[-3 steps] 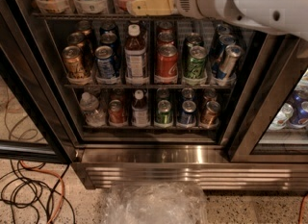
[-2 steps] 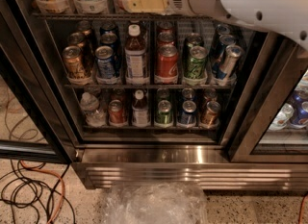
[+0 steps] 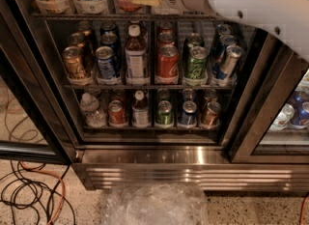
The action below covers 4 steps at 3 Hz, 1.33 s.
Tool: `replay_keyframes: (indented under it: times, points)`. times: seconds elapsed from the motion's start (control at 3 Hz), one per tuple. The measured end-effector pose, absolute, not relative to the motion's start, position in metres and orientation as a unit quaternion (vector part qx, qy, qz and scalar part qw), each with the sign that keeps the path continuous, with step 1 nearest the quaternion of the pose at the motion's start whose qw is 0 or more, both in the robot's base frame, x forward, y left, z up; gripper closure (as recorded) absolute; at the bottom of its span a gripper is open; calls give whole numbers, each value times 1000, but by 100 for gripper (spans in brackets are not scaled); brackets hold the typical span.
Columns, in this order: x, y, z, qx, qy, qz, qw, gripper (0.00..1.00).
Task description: Pick water bottle from top shelf of fridge
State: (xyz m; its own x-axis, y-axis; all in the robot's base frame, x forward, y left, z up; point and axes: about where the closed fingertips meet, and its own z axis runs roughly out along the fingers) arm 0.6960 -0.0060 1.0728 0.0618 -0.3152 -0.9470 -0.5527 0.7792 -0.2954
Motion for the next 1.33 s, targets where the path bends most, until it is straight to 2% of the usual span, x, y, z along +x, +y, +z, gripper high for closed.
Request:
replay_keyframes:
  times: [1.0, 1.33]
  points:
    - [697, -6, 1073, -320, 679, 90, 655, 88]
    - [697, -6, 1074, -320, 679, 90, 655, 100]
